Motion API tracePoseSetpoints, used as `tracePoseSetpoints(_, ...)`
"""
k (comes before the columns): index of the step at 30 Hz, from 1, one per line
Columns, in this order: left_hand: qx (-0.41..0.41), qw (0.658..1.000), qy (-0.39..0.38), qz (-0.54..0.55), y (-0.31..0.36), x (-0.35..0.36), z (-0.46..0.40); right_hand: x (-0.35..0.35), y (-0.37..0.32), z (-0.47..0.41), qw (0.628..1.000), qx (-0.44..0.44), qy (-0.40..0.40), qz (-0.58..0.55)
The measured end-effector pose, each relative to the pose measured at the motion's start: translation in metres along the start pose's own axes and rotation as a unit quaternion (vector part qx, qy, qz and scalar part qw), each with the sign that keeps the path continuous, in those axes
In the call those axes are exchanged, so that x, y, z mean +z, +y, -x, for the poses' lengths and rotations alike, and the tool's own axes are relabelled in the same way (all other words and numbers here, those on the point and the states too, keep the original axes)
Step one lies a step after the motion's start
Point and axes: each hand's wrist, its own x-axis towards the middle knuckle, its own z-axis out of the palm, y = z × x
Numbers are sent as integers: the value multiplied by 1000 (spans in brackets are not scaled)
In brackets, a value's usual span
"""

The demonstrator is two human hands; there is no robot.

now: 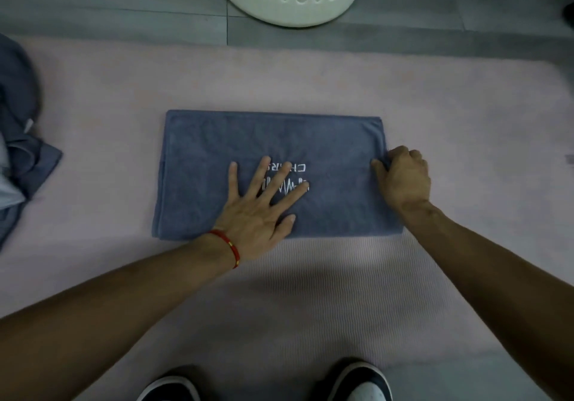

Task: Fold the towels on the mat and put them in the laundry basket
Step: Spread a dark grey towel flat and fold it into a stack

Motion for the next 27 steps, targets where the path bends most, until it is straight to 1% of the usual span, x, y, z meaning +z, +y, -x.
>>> tracePoseSetpoints(3,0,1000,-16,2,-2,1,-1,-3,-2,-6,998,11,-24,-49)
tracePoseSetpoints(6,-1,1000,-19,5,-2,-1,-1,-9,-5,-8,998,6,-45,-52)
tracePoseSetpoints(11,0,999,-52,0,-3,-6,-3,-23,-8,-12,987,41,-104,-118)
tracePoseSetpoints(13,1,998,-62,4,-5,-8,-4,-29,-6,-15,982,37,-126,-134)
tracePoseSetpoints(15,3,998,-70,7,-5,-11,-4,-37,-4,-15,969,33,-146,-194)
tracePoseSetpoints(18,11,995,-98,8,-6,-16,-5,-51,-2,-14,936,54,-199,-284)
tracePoseSetpoints(19,14,994,-107,13,-7,-19,-6,-55,0,-13,927,56,-220,-299)
tracePoseSetpoints(21,17,993,-112,33,-10,-25,-4,-62,2,-11,931,40,-237,-274)
tracePoseSetpoints(23,14,994,-85,70,-14,-32,0,-72,-4,-6,948,7,-225,-223)
tracePoseSetpoints(25,-1,990,-13,139,-20,-38,10,-84,-24,-1,959,-38,-207,-190)
tracePoseSetpoints(26,-19,981,29,193,-22,-42,17,-91,-39,3,961,-62,-203,-177)
tracePoseSetpoints(27,-45,963,73,255,-25,-45,23,-95,-57,7,961,-81,-203,-167)
